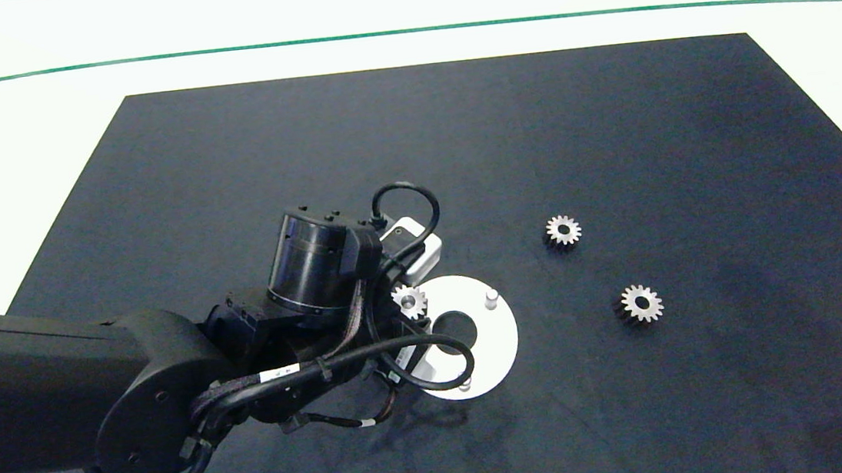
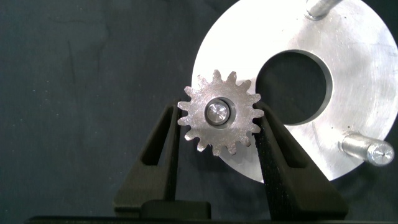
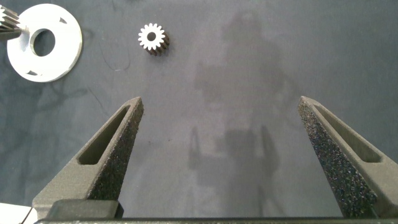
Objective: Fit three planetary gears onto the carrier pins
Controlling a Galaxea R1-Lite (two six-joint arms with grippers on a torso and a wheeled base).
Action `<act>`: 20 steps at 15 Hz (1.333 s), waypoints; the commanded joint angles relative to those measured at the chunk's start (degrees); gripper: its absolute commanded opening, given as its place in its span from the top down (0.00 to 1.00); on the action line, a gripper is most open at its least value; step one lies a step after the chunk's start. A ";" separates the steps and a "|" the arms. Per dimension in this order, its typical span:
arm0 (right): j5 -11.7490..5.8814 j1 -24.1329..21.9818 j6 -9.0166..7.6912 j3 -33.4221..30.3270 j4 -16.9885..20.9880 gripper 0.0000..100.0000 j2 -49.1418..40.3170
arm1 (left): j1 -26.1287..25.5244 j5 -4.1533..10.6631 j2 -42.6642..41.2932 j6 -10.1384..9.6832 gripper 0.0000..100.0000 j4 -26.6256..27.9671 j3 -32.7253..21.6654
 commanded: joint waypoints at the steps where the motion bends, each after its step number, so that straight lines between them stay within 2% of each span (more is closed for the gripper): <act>1: 0.04 0.03 0.01 0.00 0.12 0.00 0.02 | 0.00 0.07 -0.24 0.01 0.00 0.02 0.55; 5: 0.04 0.03 0.01 0.00 0.20 0.00 0.20 | 0.00 0.07 -0.85 -0.08 0.00 0.46 0.64; 8: -0.05 -0.14 0.01 0.09 0.20 0.00 0.55 | -0.18 0.07 -3.66 -1.58 0.00 0.99 0.90; 9: -0.13 -0.23 -0.17 0.44 0.20 0.00 1.16 | 0.00 0.07 -6.12 -1.84 0.00 2.92 0.99; 12: -0.13 -0.14 -0.08 0.44 0.20 0.00 4.68 | 0.09 -0.11 -13.95 -5.62 0.00 6.44 2.22; 15: 0.04 0.29 -0.17 0.09 -0.59 0.00 10.57 | 0.09 -0.02 -21.07 -7.90 0.00 6.61 5.21; 16: 0.04 1.00 -0.17 0.09 -2.08 0.00 12.76 | 0.26 -0.02 -22.74 -10.45 0.00 6.52 5.47; 17: 0.22 1.61 -0.17 0.00 -3.22 0.00 14.17 | 0.44 -0.02 -23.61 -11.42 0.00 6.70 5.65; 18: 0.48 2.93 -0.60 -0.26 -4.81 0.00 17.51 | 0.70 -0.02 -26.25 -11.86 0.00 8.37 6.70; 20: 0.39 2.67 -5.35 -0.88 -5.16 0.00 21.55 | 1.14 -0.02 -30.21 -12.65 0.00 9.86 8.11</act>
